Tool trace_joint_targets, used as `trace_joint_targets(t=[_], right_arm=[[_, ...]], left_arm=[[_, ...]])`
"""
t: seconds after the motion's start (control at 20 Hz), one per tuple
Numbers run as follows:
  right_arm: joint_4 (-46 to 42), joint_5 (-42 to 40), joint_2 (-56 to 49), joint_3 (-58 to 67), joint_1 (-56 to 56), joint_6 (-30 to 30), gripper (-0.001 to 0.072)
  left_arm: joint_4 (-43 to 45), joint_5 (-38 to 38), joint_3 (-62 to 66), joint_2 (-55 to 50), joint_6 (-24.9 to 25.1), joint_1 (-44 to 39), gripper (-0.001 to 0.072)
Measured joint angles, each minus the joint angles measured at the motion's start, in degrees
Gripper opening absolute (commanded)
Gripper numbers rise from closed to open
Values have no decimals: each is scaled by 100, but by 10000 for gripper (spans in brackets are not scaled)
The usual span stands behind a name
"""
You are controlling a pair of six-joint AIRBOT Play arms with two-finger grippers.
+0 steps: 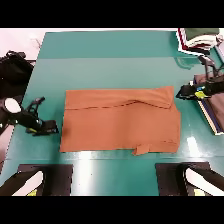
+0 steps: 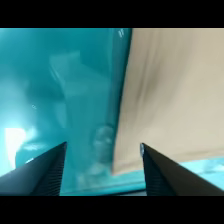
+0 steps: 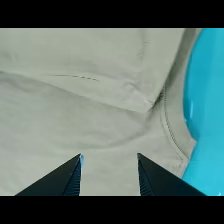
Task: Fold the shirts.
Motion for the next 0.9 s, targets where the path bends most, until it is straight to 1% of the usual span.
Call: trace_joint_targets(t=[0.2,0.45,0.5,0.55,0.6,0.65,0.8,0.85,0.9], right_arm=[[236,0,289,-57,-249,-52,397],[321,31,387,-76,-328,-85,397],[332,44,393,-76,-332,-87,397],[332,79,398,-81,-334,-90,397],[334,109,402,-85,-339,-90,397],[330,155,404,-114,-343,-92,397],[258,374,409,-382,-448,-133,397],[225,518,409,-560,-540,-160,414],[205,660,409,-763,-658,-205,507]], left_arm=[[-614,144,-671,203,-7,-17,535],[-911,175,-1032,267,-48,-337,534],[-942,175,-1064,267,-66,-404,498],[-949,177,-1084,271,-81,-452,245],[-931,227,-1099,269,-85,-487,68],[-949,249,-1099,273,-92,-507,20],[-957,260,-1034,275,-98,-549,20],[-970,254,-968,275,-83,-560,20],[-979,234,-894,275,-68,-562,20]])
